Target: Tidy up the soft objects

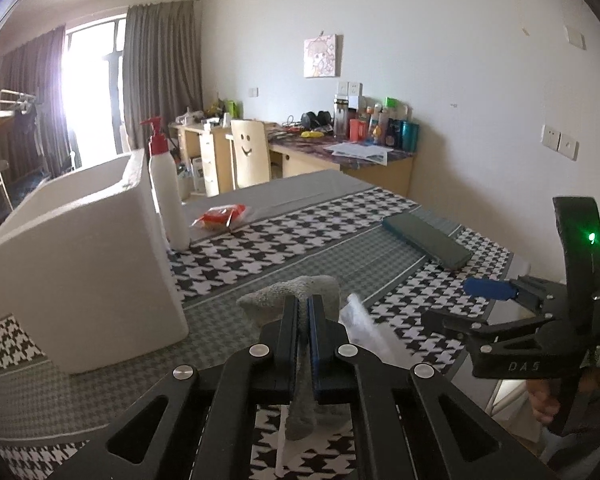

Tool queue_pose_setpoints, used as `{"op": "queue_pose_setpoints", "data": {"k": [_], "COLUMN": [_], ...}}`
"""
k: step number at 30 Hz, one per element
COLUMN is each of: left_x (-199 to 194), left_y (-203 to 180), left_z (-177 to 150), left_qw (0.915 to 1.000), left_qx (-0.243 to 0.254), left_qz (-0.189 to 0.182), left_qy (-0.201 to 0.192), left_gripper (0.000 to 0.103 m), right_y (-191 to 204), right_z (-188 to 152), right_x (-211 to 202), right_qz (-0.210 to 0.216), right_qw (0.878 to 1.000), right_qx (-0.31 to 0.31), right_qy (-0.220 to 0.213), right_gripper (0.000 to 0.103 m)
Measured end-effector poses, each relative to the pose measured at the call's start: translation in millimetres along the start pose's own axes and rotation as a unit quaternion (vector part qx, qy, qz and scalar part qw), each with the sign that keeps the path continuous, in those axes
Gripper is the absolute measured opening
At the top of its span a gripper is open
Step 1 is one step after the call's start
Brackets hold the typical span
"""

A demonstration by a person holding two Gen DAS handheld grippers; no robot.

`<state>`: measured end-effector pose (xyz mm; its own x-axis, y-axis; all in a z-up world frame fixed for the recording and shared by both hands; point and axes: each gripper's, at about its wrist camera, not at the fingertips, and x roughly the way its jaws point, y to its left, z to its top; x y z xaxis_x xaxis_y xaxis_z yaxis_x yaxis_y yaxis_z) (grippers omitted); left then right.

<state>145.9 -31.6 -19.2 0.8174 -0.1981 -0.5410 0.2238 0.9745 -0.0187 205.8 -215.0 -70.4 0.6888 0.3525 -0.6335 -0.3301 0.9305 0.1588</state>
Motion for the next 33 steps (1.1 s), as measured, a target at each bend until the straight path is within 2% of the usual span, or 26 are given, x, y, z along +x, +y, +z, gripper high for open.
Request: {"op": "queue_pose_setpoints", "data": {"k": [8, 9, 10, 12, 13, 22, 33], "left_x": [2.2, 2.9, 3.5, 1.7, 0.4, 6.6, 25.1], "left_y": [14.6, 16.7, 18.3, 19.4, 18.6, -6.1, -25.1], "left_z": [-19.6, -21.7, -23.6, -26.6, -27.6, -33.1, -48.7], "left_qw": [0.9988, 0.9984, 0.9981, 0.9978, 0.9977, 0.9991, 0.9958], "left_qx": [-0.007, -0.01, -0.012, -0.017, -0.017, 0.002, 0.034], "left_qz": [0.044, 0.049, 0.053, 0.059, 0.062, 0.033, 0.064], "left_qy": [0.02, 0.024, 0.027, 0.024, 0.019, 0.027, 0.056], "left_gripper": [0.008, 0.017, 0.033, 0.054, 0.056, 0.056, 0.056], "right_y": [5.4, 6.4, 7.8, 10.1, 10.9, 12.6, 6.9], "right_z": [-1.8, -2.1, -2.6, -2.6, -2.3, -5.2, -14.0], "right_x": [4.4, 5.4, 6.3, 8.3, 9.2, 10.3, 9.9], "right_qz": [0.003, 0.003, 0.003, 0.007, 0.007, 0.008, 0.01], "right_qw": [1.0, 1.0, 1.0, 1.0, 1.0, 1.0, 1.0], "right_qx": [-0.006, -0.007, -0.007, -0.009, -0.01, -0.016, -0.01], "right_qy": [0.007, 0.008, 0.01, 0.012, 0.013, 0.017, 0.023], "right_gripper": [0.088, 0.088, 0.088, 0.088, 0.088, 0.088, 0.088]}}
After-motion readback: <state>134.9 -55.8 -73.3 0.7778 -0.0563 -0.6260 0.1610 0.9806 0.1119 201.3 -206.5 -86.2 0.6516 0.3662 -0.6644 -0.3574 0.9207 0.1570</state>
